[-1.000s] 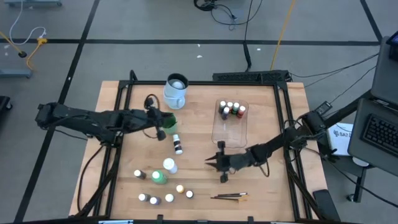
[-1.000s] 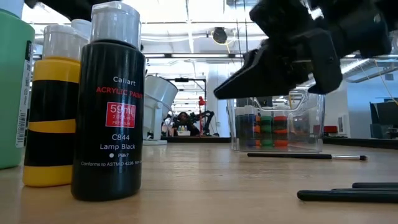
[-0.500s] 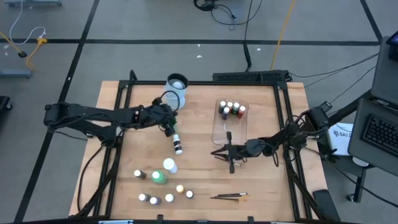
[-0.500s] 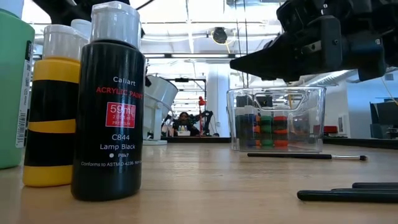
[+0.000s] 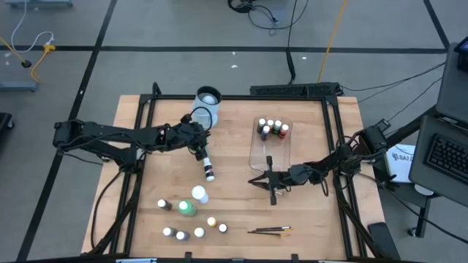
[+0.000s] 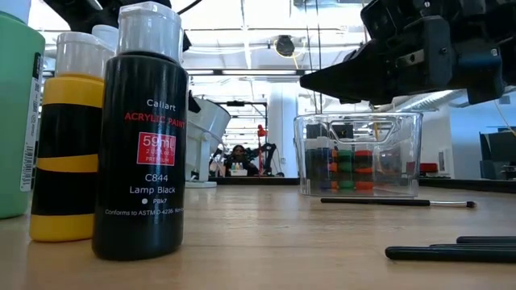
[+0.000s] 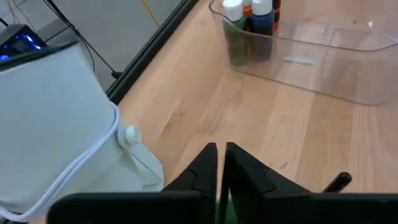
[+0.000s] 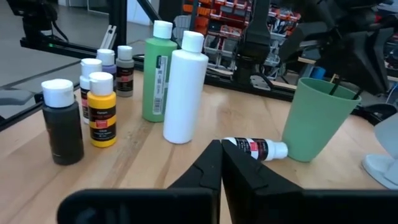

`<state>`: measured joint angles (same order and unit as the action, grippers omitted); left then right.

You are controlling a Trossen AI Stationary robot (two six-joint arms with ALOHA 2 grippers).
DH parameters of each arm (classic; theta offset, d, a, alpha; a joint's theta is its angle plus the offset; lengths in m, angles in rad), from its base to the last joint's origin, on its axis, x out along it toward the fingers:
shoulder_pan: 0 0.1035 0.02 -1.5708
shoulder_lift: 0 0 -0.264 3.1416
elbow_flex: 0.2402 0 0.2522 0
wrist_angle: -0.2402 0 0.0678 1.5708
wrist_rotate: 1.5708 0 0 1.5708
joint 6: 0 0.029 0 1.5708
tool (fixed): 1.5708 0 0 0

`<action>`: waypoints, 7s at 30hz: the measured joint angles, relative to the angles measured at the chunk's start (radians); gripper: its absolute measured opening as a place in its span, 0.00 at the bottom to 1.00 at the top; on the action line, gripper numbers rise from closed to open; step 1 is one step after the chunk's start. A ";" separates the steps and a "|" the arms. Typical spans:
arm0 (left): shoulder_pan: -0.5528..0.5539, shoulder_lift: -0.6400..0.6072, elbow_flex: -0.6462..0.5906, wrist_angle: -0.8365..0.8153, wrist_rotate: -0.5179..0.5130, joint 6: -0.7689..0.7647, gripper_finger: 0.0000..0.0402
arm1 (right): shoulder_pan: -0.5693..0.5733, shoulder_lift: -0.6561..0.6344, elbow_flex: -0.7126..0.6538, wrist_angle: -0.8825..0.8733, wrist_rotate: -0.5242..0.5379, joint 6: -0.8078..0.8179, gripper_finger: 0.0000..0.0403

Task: Pick & Place Paint Supplies
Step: Put the paint brush into the cup

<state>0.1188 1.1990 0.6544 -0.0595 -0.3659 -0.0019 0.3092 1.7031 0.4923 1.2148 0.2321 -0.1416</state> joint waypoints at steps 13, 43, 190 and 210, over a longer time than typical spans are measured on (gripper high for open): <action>-0.042 -0.331 0.006 -0.163 0.001 0.131 0.35 | 0.000 0.000 0.000 -0.024 0.001 0.022 0.01; 0.268 -0.801 -0.547 0.186 0.566 0.153 0.01 | 0.012 -0.259 0.075 -0.522 0.000 0.129 0.01; 0.324 -0.800 -0.554 0.213 0.740 0.120 0.06 | 0.491 0.270 0.832 -1.941 -0.190 1.465 0.21; 0.323 -0.800 -0.553 0.219 0.739 0.112 0.06 | 0.481 0.091 0.829 -1.908 -0.193 1.338 0.00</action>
<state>0.4423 0.3989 0.1013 0.1595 0.3733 0.1097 0.7902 1.7937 1.3212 -0.6932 0.0388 1.1963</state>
